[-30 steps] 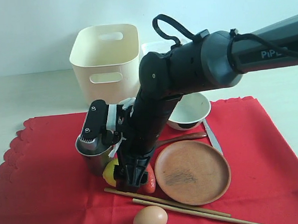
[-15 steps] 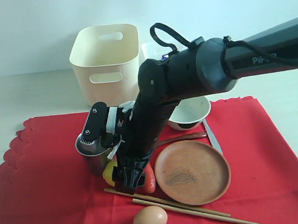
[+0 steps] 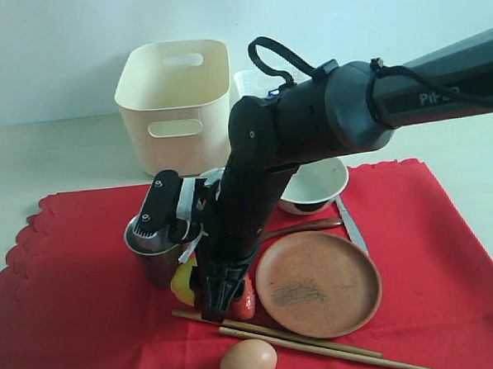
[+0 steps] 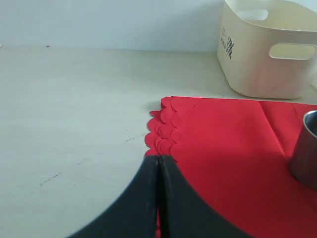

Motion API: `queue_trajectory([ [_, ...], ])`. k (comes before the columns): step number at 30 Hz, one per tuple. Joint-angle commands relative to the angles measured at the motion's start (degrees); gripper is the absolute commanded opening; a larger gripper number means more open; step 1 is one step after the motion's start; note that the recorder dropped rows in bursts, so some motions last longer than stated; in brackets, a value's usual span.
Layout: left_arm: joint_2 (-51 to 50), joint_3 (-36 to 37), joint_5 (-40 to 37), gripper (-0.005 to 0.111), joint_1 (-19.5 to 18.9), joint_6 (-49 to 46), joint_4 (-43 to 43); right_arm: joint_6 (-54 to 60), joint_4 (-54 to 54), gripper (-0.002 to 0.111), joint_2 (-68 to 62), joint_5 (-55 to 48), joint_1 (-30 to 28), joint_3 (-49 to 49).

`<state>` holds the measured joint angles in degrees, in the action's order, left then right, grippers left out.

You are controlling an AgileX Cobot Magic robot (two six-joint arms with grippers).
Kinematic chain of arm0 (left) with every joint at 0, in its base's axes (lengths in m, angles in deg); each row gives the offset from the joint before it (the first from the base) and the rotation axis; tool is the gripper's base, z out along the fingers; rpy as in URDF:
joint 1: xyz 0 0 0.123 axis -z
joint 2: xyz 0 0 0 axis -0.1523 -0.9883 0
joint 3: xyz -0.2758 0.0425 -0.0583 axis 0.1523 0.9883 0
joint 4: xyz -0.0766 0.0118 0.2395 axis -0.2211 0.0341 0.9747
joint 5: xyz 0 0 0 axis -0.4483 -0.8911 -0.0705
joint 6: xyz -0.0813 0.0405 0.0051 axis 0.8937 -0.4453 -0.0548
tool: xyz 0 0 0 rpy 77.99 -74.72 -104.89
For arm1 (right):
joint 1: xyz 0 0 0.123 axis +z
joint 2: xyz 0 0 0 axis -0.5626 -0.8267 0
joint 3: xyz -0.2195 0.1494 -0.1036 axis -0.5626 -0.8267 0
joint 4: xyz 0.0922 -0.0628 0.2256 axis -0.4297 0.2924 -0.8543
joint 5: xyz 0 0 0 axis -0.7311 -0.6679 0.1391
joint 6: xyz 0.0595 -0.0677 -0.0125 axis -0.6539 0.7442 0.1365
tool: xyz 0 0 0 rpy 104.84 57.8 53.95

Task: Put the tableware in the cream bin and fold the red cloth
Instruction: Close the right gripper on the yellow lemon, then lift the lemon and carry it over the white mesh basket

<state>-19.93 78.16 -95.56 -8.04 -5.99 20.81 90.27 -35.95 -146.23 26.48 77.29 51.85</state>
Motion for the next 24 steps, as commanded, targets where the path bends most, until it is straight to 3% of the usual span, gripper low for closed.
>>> queue_trajectory([
  [1, 0.34, 0.19, 0.73, 0.0, -0.18, -0.17, -0.17, 0.01, -0.06, 0.0, 1.8, -3.57, 0.23, -0.09],
  [8, 0.34, 0.19, 0.73, 0.0, -0.18, -0.17, -0.17, 0.01, -0.06, 0.0, 4.54, -10.07, 0.23, -0.09],
  [24, 0.34, 0.19, 0.73, 0.0, -0.18, -0.17, -0.17, -0.02, 7.6, 0.0, 19.12, -11.44, 0.23, -0.09],
])
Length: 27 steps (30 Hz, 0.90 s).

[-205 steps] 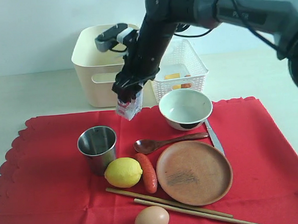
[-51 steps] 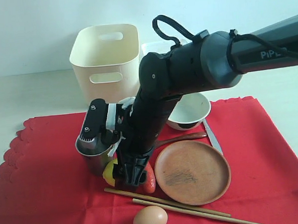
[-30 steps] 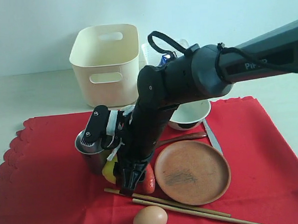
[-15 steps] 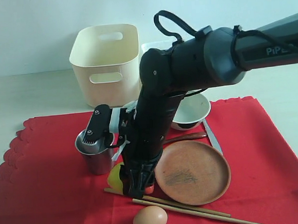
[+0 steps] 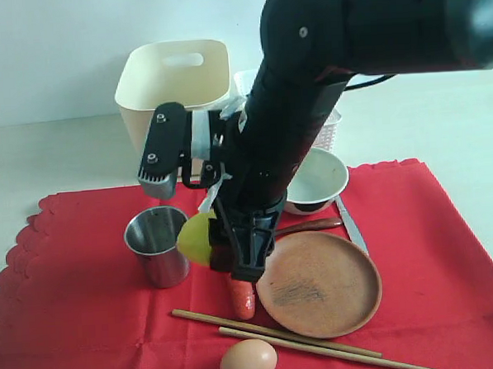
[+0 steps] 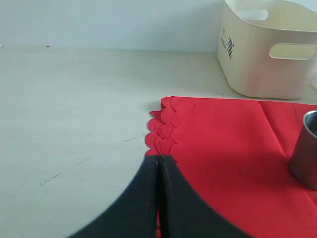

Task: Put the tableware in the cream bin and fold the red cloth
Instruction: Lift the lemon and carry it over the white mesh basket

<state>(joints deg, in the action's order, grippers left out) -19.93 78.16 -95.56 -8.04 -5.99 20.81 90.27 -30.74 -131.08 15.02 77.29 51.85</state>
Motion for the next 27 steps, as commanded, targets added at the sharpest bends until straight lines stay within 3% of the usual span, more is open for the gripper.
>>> queue_trajectory([
  [1, 0.34, 0.19, 0.73, 0.0, -0.18, -0.17, -0.17, -0.16, 3.05, 0.0, 4.59, 0.02, 0.23, -0.09],
  [7, 0.34, 0.19, 0.73, 0.0, -0.18, -0.17, -0.17, -1.79, 3.31, 0.0, 7.49, 3.47, -3.32, -0.09],
  [17, 0.34, 0.19, 0.73, 0.0, -0.18, -0.17, -0.17, -7.74, 3.08, 0.0, 7.33, 15.3, -15.24, 0.3],
  [27, 0.34, 0.19, 0.73, 0.0, -0.18, -0.17, -0.17, -21.1, 3.08, 0.0, -3.9, 14.97, -24.47, 14.53],
])
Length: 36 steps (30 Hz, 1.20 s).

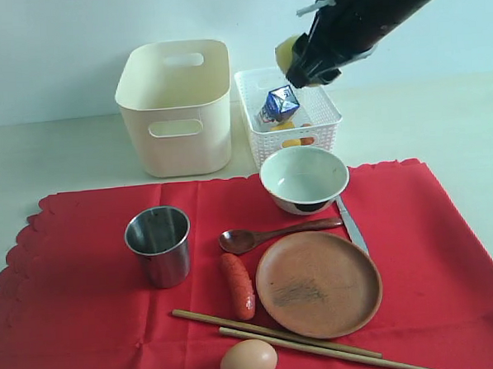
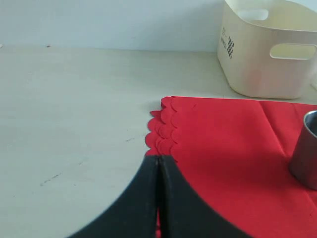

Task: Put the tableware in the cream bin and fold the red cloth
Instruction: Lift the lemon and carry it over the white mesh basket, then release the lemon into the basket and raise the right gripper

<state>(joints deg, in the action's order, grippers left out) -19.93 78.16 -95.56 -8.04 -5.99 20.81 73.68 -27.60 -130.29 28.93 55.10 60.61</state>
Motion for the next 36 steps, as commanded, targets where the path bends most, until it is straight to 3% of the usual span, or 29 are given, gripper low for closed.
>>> queue_trajectory([
  [1, 0.34, 0.19, 0.73, 0.0, -0.18, -0.17, -0.17, -5.32, -0.05, 0.0, -6.42, 0.76, -2.88, 7.6],
  [13, 0.34, 0.19, 0.73, 0.0, -0.18, -0.17, -0.17, -13.5, 0.51, 0.0, -25.32, -0.46, -7.35, 27.54],
  [25, 0.34, 0.19, 0.73, 0.0, -0.18, -0.17, -0.17, -21.04, 3.59, 0.0, -39.26, -1.21, -7.47, 43.99],
  [34, 0.34, 0.19, 0.73, 0.0, -0.18, -0.17, -0.17, -24.46, 4.07, 0.0, -46.09, 4.5, -7.47, 52.4],
  [36, 0.34, 0.19, 0.73, 0.0, -0.18, -0.17, -0.17, -24.36, 4.07, 0.005, -47.16, 5.02, -7.47, 53.07],
])
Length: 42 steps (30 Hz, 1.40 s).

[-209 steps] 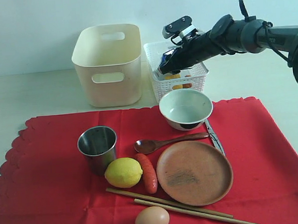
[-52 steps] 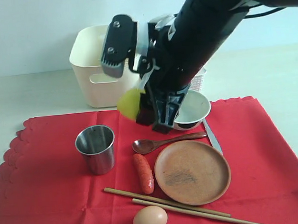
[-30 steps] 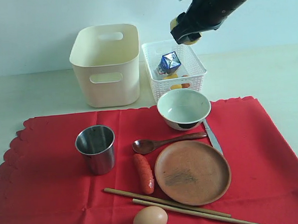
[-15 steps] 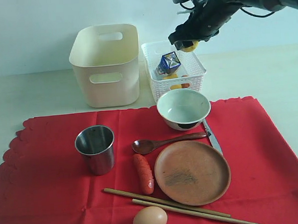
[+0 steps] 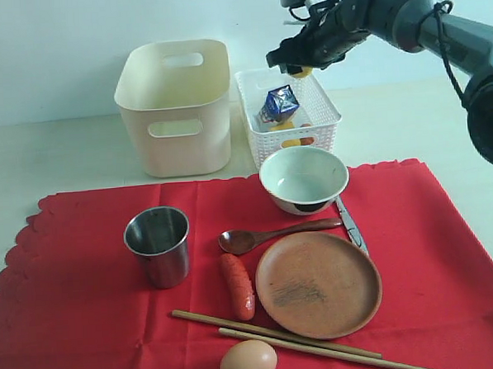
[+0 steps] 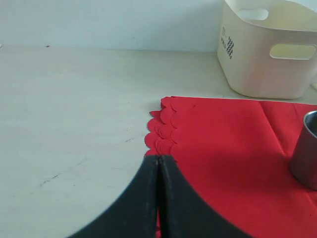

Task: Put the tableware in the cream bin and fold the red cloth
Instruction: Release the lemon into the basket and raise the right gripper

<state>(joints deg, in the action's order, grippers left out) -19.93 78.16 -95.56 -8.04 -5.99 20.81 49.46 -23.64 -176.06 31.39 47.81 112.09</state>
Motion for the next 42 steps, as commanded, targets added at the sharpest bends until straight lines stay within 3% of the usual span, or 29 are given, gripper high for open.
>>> queue_trajectory([
  [1, 0.34, 0.19, 0.73, 0.0, -0.18, -0.17, -0.17, -0.15, 0.12, 0.009, -1.74, 2.68, -0.18, 1.58],
  [4, 0.34, 0.19, 0.73, 0.0, -0.18, -0.17, -0.17, -0.15, 0.12, 0.034, -2.25, 2.15, -0.18, 1.58],
  [10, 0.34, 0.19, 0.73, 0.0, -0.18, -0.17, -0.17, -0.15, 0.12, 0.067, -1.17, 0.45, -0.18, 1.69],
  [13, 0.34, 0.19, 0.73, 0.0, -0.18, -0.17, -0.17, -0.15, 0.12, 0.077, -0.31, -1.26, -0.18, 1.69],
  [42, 0.34, 0.19, 0.73, 0.0, -0.18, -0.17, -0.17, 3.36, -0.12, 0.078, 9.01, -28.29, -0.18, 1.59],
])
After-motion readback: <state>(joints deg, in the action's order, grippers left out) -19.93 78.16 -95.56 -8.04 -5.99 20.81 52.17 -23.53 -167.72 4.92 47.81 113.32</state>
